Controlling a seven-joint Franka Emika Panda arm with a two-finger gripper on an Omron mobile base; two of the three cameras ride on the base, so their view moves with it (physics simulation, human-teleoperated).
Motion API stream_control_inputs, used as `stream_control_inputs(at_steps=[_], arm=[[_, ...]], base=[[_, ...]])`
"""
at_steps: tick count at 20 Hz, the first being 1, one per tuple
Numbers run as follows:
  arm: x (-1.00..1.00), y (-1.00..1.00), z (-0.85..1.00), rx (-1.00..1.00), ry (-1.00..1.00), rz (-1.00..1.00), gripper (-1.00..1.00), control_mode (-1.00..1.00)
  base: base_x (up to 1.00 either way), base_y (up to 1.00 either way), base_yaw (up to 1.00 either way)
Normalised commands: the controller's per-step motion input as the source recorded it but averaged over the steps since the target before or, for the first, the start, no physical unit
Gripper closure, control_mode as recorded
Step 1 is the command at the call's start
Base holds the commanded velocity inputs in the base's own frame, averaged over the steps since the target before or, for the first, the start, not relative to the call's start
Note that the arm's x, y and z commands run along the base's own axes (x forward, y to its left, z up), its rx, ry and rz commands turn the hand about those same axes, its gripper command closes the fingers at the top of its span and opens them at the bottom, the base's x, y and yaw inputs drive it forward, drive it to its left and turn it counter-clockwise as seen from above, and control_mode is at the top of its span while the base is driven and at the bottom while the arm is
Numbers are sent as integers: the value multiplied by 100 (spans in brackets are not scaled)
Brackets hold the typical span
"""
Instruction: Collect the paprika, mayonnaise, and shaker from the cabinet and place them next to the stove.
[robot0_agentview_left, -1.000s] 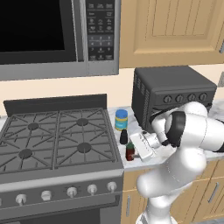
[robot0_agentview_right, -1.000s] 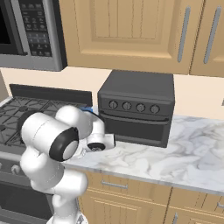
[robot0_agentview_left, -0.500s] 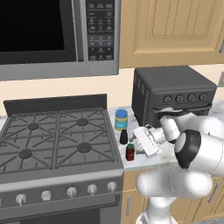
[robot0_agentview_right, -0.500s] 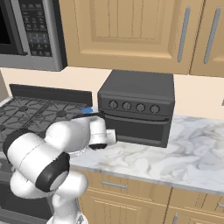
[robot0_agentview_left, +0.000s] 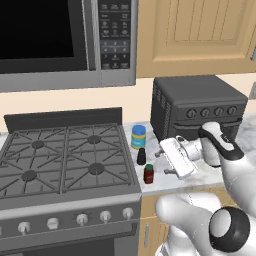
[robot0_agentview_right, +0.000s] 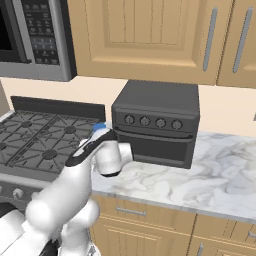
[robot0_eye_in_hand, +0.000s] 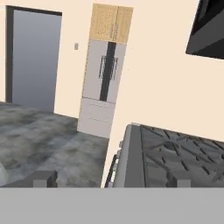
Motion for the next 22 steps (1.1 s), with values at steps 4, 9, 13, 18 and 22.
stream_control_inputs(at_steps=[4, 9, 13, 18, 22], arm=[[-80, 0, 72, 0, -13, -2, -100, -100], [-83, 0, 77, -3, -12, -3, -100, -100], [-79, 6, 76, -6, -10, -3, -100, -100], [-70, 22, 61, -11, -6, -1, -100, -100], [-54, 48, 32, -17, -1, 0, -100, -100]], base=[[0, 0, 0], [0, 0, 0], [0, 0, 0], [0, 0, 0], [0, 0, 0]])
